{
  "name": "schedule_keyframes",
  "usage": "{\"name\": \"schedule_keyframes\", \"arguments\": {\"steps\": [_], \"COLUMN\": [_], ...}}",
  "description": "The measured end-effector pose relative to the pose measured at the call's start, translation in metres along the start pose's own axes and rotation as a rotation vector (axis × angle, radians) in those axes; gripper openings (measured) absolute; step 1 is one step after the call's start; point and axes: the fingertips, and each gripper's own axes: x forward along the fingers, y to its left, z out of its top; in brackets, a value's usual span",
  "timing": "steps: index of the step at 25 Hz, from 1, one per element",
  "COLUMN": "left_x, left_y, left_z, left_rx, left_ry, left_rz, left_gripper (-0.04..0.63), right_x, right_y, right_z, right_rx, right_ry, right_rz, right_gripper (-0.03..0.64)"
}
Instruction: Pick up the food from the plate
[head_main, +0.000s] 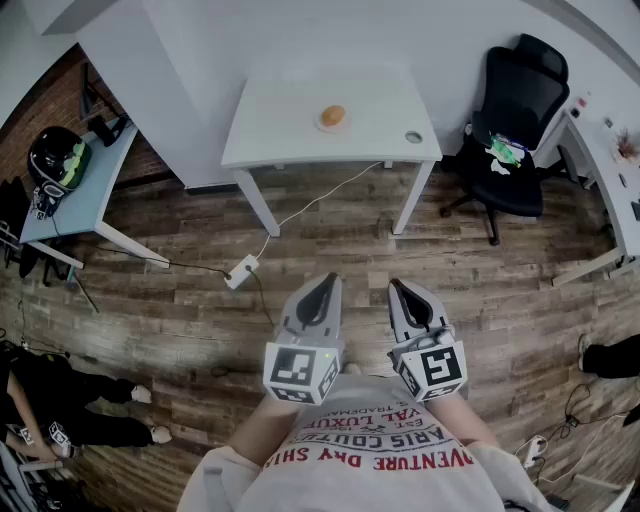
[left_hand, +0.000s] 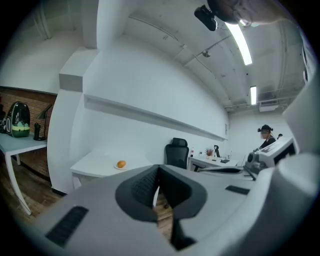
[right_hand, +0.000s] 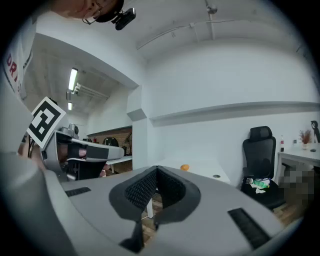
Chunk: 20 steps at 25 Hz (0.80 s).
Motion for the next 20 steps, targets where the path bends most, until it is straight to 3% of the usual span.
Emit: {"name": "schedule_keyframes", "arguments": {"steps": [11, 20], "left_x": [0.004, 0.008], "left_y": [0.003, 0.015], "left_z": [-0.004, -0.015], "left_rx": [-0.011, -0.006], "left_ry": [0.003, 0.031], "left_rz": [-0.006, 0.012], "left_gripper": [0.008, 0.008], "right_x": [0.003, 0.016], "right_y": [-0.009, -0.013], "right_z": [-0.004, -0.027], "right_rx": [0.021, 0.073], "right_ry": [0.005, 0.067], "right_rz": [-0.036, -0.016], "right_gripper": [0.011, 0.011]}}
